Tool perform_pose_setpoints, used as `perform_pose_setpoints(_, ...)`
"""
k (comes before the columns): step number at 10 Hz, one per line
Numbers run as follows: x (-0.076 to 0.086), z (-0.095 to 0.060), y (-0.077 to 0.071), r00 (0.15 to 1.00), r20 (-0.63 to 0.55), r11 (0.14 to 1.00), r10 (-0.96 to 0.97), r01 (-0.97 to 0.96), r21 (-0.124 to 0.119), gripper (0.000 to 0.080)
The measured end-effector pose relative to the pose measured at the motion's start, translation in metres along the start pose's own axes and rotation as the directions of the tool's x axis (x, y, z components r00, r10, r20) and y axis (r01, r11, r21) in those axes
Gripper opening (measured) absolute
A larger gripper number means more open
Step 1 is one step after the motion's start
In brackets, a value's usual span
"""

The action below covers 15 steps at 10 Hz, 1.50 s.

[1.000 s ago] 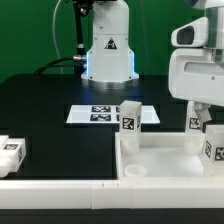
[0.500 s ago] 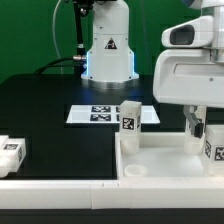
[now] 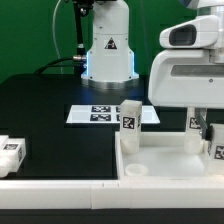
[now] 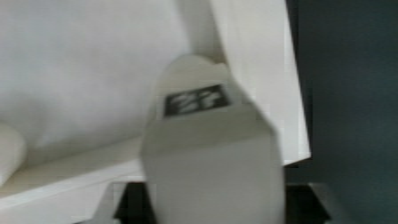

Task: Assemble square table

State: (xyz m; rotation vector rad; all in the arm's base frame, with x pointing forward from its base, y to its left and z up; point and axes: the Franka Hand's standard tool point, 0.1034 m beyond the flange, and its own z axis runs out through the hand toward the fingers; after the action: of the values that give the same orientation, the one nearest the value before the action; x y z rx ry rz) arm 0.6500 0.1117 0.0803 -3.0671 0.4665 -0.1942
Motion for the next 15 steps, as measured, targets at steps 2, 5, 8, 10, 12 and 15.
perform_pose_setpoints(2, 0.001, 0.0, 0.002, 0.99, 0.001, 0.99, 0.142, -0.142, -0.003, 0.0289)
perform_pose_setpoints(5, 0.001, 0.001, 0.008, 0.864, -0.004, 0.864, 0.504, -0.504, -0.014, 0.0289)
perform_pose_setpoints(8, -0.001, 0.001, 0.014, 0.514, 0.013, 0.515, 0.857, -0.857, -0.027, 0.029)
perform_pose_setpoints(10, -0.003, 0.001, 0.015, 0.375, 0.023, 0.376, 0.927, -0.926, -0.034, 0.0291)
perform_pose_setpoints(12, -0.004, 0.001, 0.015, 0.272, 0.022, 0.273, 0.962, -0.961, -0.042, 0.0291)
perform_pose_setpoints(15, -0.008, 0.001, 0.014, -0.13, 0.038, -0.128, 0.991, -0.99, -0.061, 0.0291)
